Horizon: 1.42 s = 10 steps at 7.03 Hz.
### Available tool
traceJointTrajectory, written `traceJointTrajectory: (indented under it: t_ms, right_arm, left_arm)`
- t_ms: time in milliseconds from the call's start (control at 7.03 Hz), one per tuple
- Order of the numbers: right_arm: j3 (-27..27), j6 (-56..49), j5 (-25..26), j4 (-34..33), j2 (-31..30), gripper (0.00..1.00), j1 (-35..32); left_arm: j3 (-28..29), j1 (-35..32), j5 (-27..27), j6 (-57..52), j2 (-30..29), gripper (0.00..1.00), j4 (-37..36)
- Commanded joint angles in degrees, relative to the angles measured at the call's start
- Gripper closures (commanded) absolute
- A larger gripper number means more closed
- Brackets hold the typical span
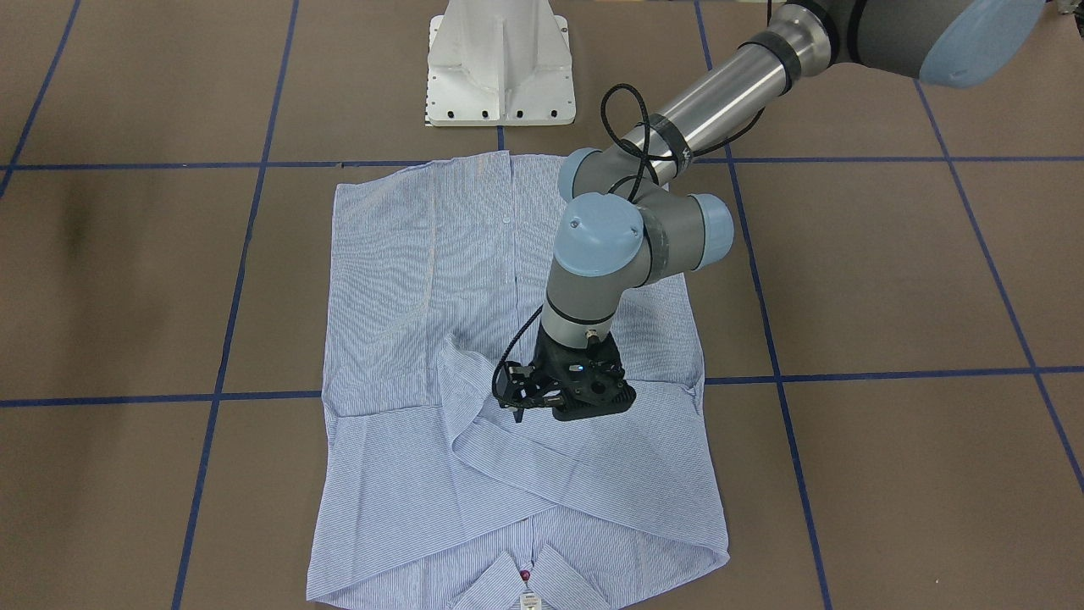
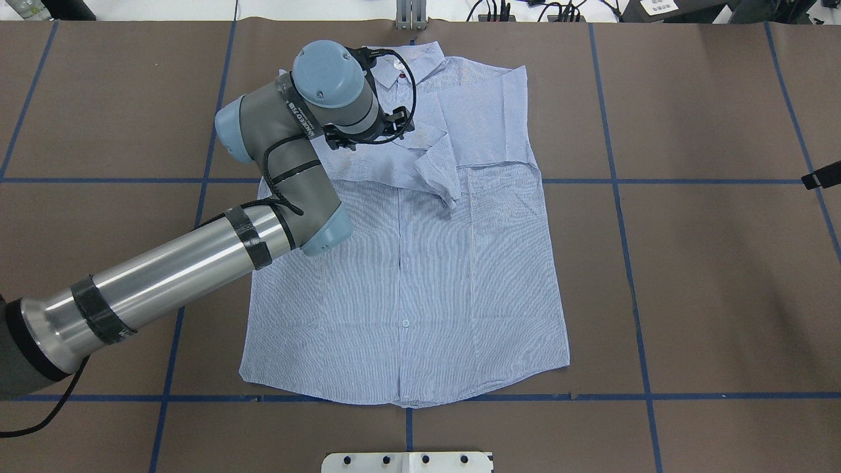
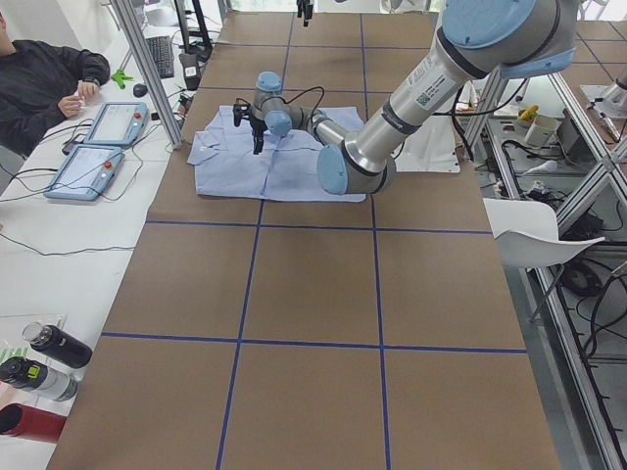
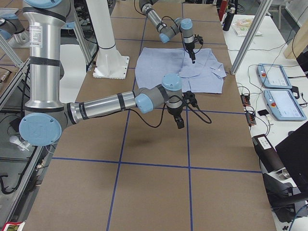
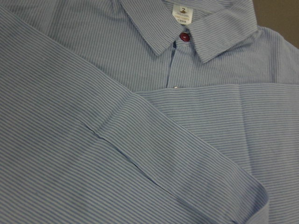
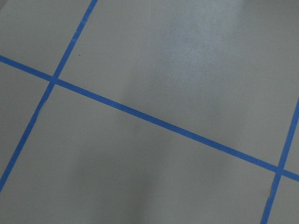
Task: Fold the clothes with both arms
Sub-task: 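Fold the grasped sleeve across the shirt body over the first sleeve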
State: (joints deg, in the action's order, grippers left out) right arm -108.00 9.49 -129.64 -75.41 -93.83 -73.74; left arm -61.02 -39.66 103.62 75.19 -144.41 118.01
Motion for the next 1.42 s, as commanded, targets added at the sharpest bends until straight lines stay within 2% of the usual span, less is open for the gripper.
traceJointTrajectory:
  t_ms: [0,427,711,1280]
  right_arm:
    - [0.0,0.0,0.1,0.0,0.0,0.00,0.0]
    - [0.0,0.0,0.0,0.0,-0.1,0.00,0.0]
    - [0.0,0.0,-0.1,0.0,-0.2,0.00,0.0]
    - [0.1,0.0,-0.2,0.0,-0.3,0.00,0.0]
  left_arm:
    - [0.1,0.6,0.3,-1.5,0.3,0.01,0.0]
    - [0.2,4.6,2.0,-1.5,-1.0,0.00,0.0]
    - [0.2,5.1,4.3,-0.6,-4.4,0.00,0.0]
    - [1.2,7.2,4.4,5.8,-10.4,0.00,0.9]
